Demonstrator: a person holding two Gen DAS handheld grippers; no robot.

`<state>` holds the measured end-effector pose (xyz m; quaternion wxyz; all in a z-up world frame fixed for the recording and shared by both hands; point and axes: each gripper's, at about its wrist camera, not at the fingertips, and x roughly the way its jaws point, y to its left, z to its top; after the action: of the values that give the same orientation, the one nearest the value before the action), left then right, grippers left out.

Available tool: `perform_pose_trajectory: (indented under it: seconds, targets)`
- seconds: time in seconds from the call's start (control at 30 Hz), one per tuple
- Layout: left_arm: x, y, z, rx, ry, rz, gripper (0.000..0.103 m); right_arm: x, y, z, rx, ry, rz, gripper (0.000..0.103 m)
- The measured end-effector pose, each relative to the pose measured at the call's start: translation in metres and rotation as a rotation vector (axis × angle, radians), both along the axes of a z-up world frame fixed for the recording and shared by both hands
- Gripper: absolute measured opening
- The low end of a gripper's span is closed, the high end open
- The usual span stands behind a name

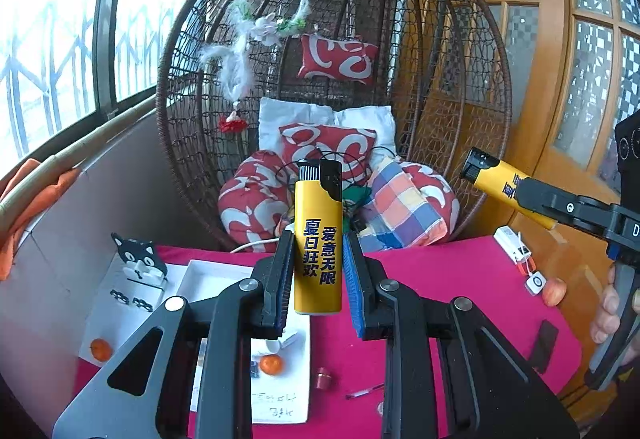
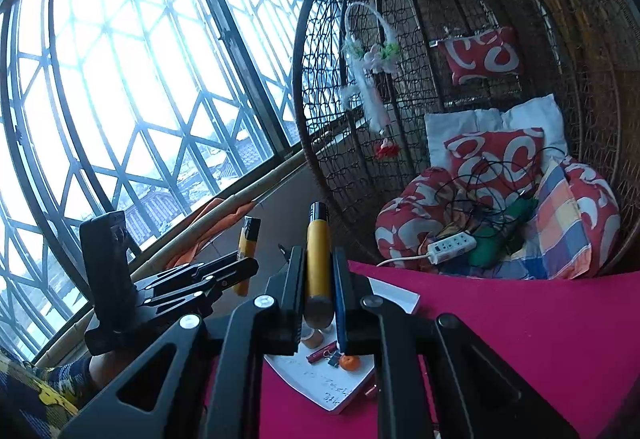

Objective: Organize rigid objects
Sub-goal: 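Lift and carry both yellow lighters toward the tray with both tools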

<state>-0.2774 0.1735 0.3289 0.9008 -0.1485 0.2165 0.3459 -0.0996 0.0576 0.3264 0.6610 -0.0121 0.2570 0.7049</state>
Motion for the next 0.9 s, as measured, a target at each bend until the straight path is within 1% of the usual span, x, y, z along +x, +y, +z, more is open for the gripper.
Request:
perform_pose_trajectory:
  seconds: [0.17, 0.3, 0.43, 0.53, 0.63, 0.73, 0.8, 0.9]
  targets:
    - [-0.01, 0.017, -0.009, -0.029, 0.013, 0.01, 0.023, -0.005, 0.017, -0.01, -0.038, 0.02, 0.016, 0.01]
    - [-0.016, 0.032, -0.017, -0.049, 0.026, 0.017, 0.023, -0.008, 0.036, -0.02, -0.072, 0.055, 0.029, 0.01]
    - [-0.025, 0.054, -0.031, -0.087, 0.043, 0.032, 0.023, -0.015, 0.056, -0.033, -0.113, 0.067, 0.039, 0.01]
    - [-0.032, 0.078, -0.048, -0.132, 0.063, 0.047, 0.023, -0.019, 0.077, -0.048, -0.156, 0.088, 0.046, 0.01]
    - [-0.036, 0.107, -0.073, -0.211, 0.095, 0.047, 0.023, -0.023, 0.102, -0.069, -0.218, 0.087, 0.047, 0.01]
    - [-0.035, 0.131, -0.103, -0.301, 0.121, 0.033, 0.023, -0.026, 0.121, -0.092, -0.282, 0.043, 0.032, 0.01]
    - [-0.03, 0.144, -0.125, -0.369, 0.138, 0.014, 0.023, -0.024, 0.135, -0.116, -0.345, 0.061, 0.015, 0.01]
    - [-0.018, 0.155, -0.152, -0.42, 0.178, -0.012, 0.023, -0.019, 0.152, -0.152, -0.435, 0.109, -0.009, 0.01]
